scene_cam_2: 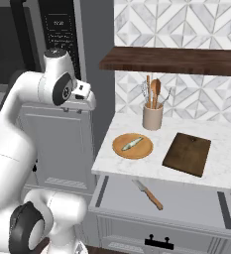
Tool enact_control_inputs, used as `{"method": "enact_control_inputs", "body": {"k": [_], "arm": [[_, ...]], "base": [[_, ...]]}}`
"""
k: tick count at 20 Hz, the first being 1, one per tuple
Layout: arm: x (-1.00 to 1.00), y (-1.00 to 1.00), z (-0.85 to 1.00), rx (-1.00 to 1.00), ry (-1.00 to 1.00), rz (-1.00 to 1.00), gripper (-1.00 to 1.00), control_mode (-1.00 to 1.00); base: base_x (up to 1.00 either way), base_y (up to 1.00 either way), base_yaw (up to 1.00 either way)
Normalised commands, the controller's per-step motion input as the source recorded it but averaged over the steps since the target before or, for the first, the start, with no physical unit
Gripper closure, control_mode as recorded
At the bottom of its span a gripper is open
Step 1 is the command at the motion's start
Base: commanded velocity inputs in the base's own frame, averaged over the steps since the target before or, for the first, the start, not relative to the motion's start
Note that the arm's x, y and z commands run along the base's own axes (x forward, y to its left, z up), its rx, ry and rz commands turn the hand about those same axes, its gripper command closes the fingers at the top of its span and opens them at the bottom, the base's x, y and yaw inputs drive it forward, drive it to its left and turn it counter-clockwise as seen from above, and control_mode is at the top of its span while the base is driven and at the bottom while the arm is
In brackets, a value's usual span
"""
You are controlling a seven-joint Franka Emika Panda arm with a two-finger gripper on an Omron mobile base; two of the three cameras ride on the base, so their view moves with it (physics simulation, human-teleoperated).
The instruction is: Pick up the knife from the drawer and place it on the cutting board. Then place the meat from the plate to the cutting board.
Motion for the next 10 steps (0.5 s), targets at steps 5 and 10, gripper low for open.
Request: {"method": "enact_control_inputs", "body": {"k": [5,10], "arm": [[-0.28,-0.68,-0.23,0.02,0.01,-0.03,-1.0,-1.0],[-0.71,-1.0,-0.95,0.02,0.01,0.11,-1.0,-1.0]], "base": [[0.0,0.0,0.0],[0.0,0.0,0.0]]}}
